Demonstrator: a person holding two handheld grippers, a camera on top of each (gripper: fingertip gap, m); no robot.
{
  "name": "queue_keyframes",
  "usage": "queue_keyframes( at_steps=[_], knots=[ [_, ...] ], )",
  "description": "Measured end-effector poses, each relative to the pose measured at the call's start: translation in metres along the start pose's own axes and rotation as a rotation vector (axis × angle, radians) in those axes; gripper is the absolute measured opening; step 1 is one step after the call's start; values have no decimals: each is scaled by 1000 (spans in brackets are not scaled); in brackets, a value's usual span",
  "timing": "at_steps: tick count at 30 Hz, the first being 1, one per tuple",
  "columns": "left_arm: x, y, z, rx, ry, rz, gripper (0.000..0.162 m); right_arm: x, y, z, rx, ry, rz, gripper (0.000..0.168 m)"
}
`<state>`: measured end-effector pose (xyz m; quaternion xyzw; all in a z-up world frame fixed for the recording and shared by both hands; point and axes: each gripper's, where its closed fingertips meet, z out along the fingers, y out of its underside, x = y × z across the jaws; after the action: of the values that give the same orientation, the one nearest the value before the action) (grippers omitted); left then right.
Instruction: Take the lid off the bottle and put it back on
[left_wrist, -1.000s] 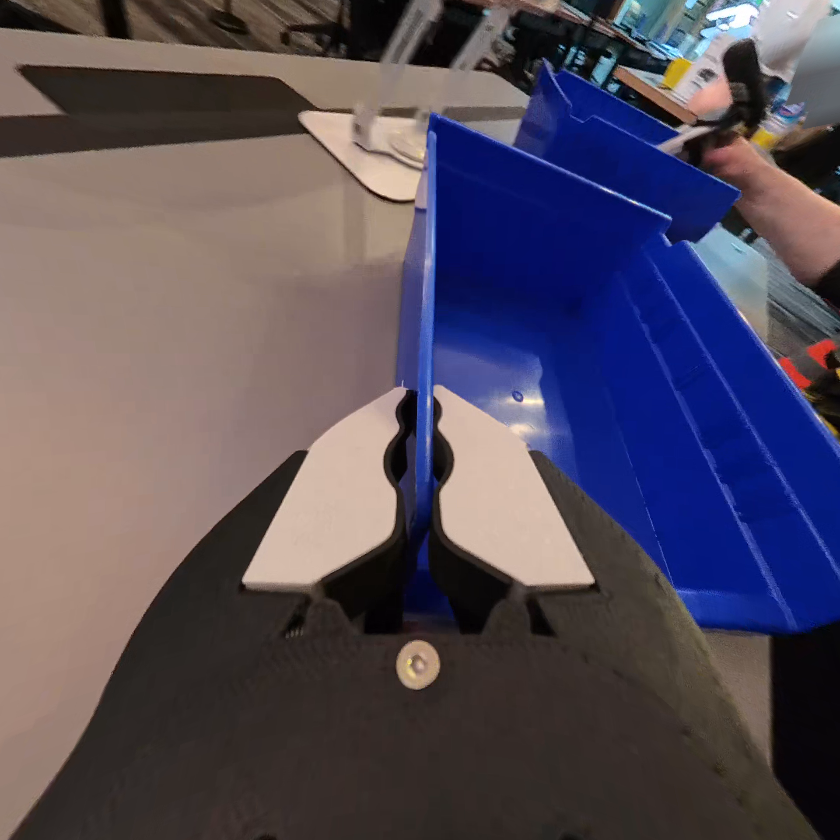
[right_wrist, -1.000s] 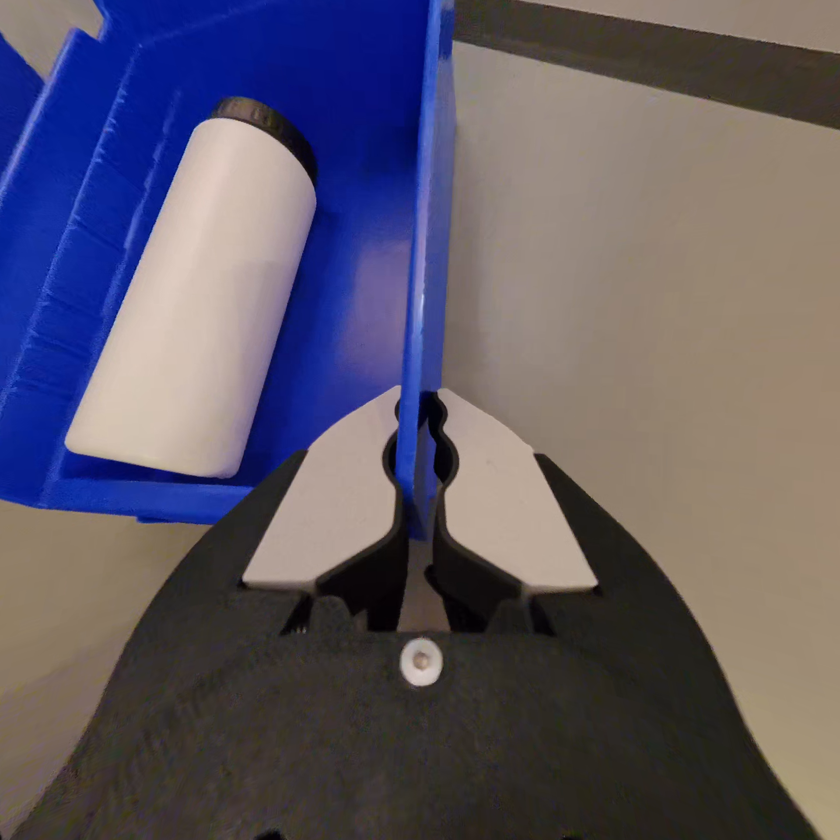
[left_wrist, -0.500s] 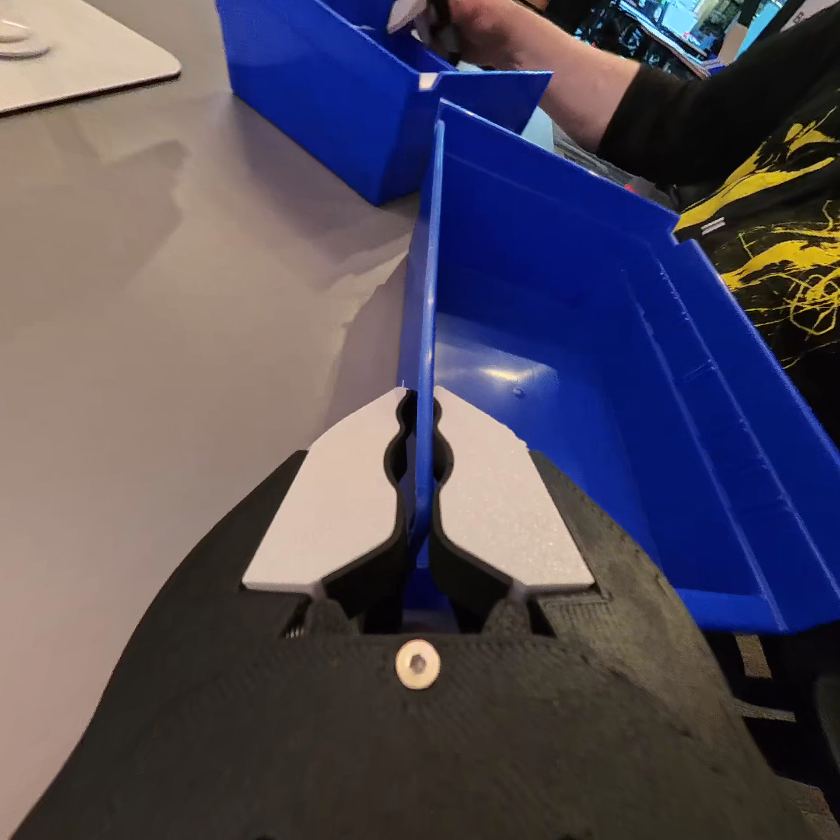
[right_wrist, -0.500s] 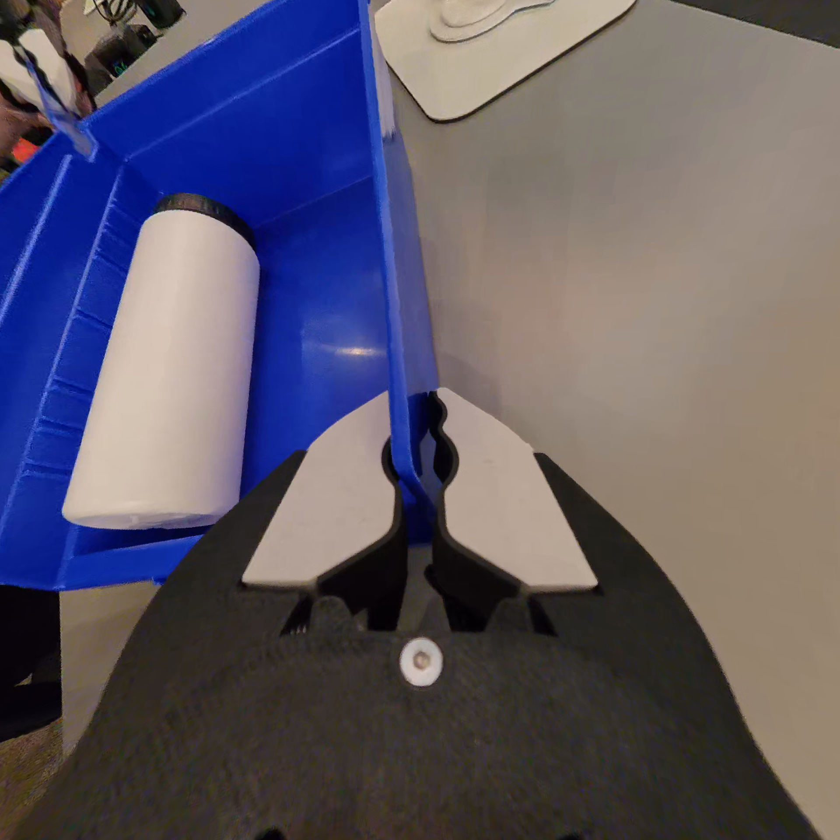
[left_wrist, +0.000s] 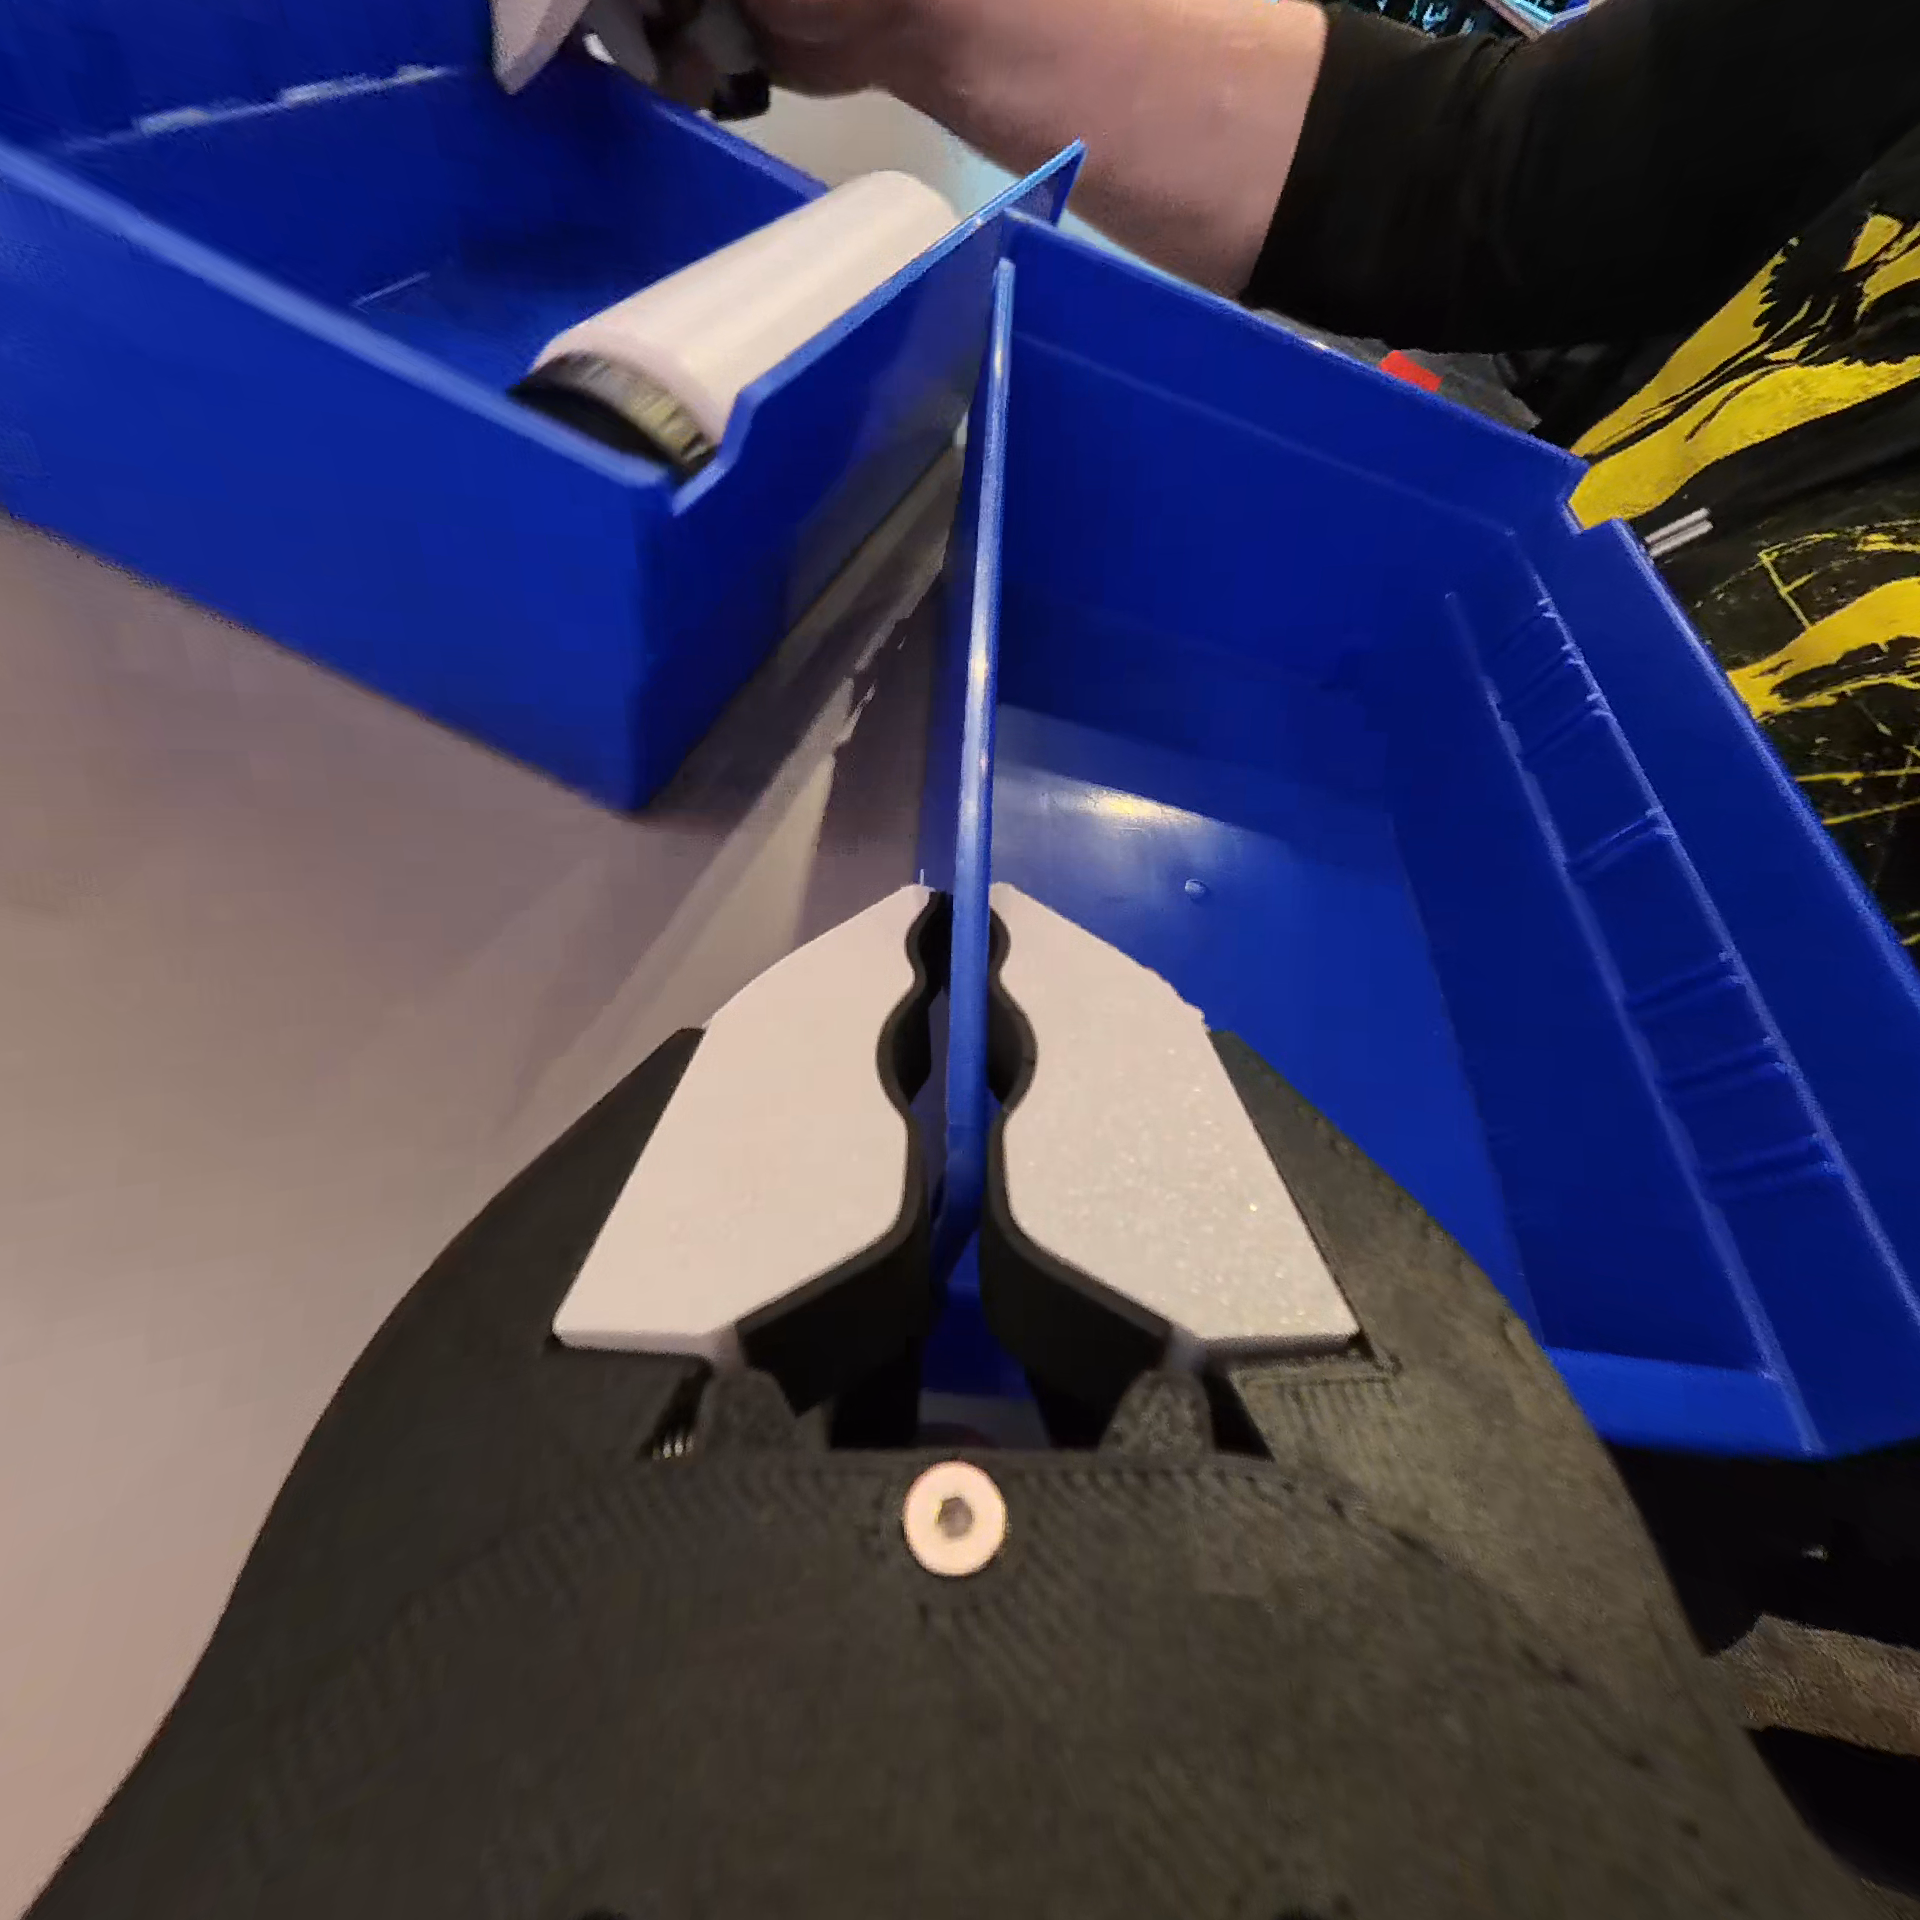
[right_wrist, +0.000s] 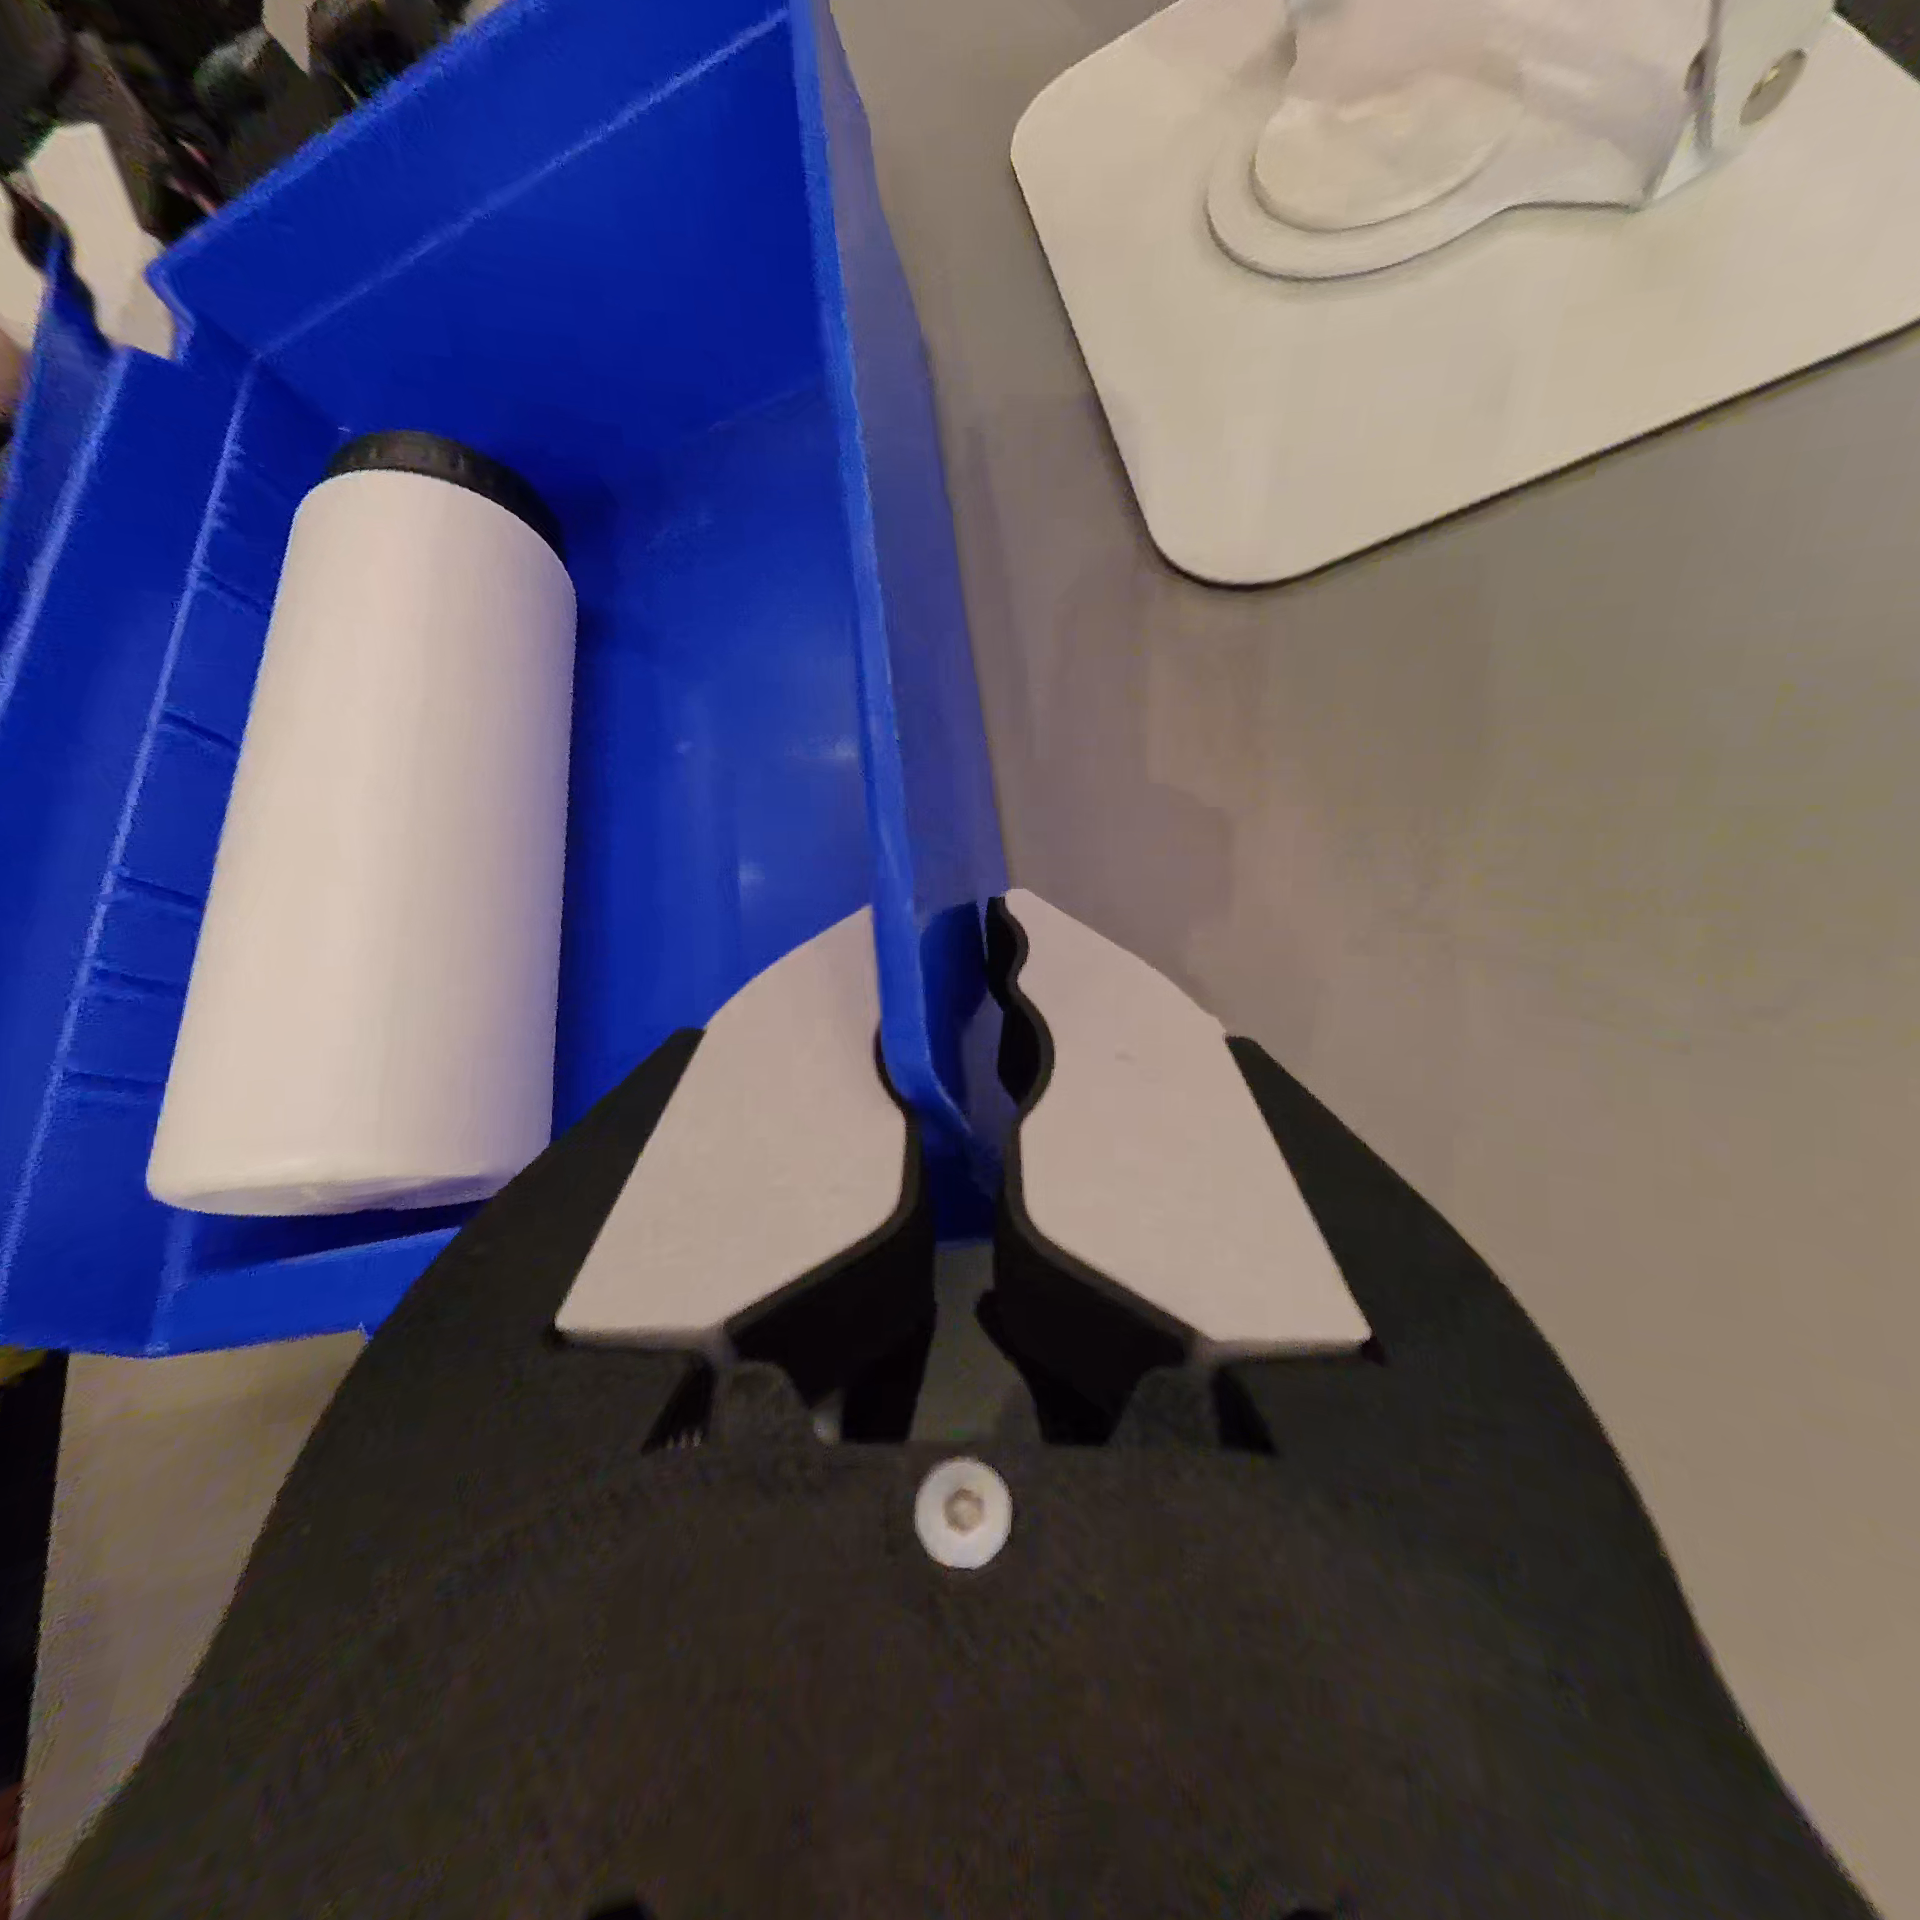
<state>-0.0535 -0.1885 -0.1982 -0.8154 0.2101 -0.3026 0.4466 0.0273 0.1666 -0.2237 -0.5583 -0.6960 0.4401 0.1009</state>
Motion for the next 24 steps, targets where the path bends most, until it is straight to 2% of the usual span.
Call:
queue_keyframes(
  at_steps=[1,2,3,4,5,6,10,13,15,19,20,21,24],
  knots=[
    [0,-2,3,4,5,-4,5,2,-7,11,-22,22,-4,8],
    [-1,-4,7,3,7,-12,5,4,-13,20,-48,52,-9,17],
    [-1,-4,9,-12,21,-27,7,5,-17,28,-77,76,-7,50],
    [3,-3,9,-43,57,-44,25,3,-22,31,-97,83,5,73],
    [2,-6,6,-47,53,-59,46,-2,-29,29,-93,75,17,71],
    [-1,-13,-1,-23,40,-63,56,-9,-37,22,-67,68,29,63],
    [-26,-44,-45,69,-130,-90,74,-37,-55,-29,59,157,93,74],
    [-65,-76,-67,140,-357,-159,76,-82,-30,-51,-38,184,143,78],
    [-85,-94,-66,151,-442,-230,75,-126,-10,-49,-128,130,175,74],
    [-119,-113,-35,23,-580,-232,76,-209,18,-15,-214,13,174,71],
    [-127,-115,-27,-17,-606,-230,72,-222,25,-4,-241,9,170,78],
    [-135,-116,-21,-64,-629,-232,70,-224,30,4,-264,66,154,93],
    [-155,-108,-1,-210,-672,-240,70,-223,40,11,-334,219,77,96]
  ],
)
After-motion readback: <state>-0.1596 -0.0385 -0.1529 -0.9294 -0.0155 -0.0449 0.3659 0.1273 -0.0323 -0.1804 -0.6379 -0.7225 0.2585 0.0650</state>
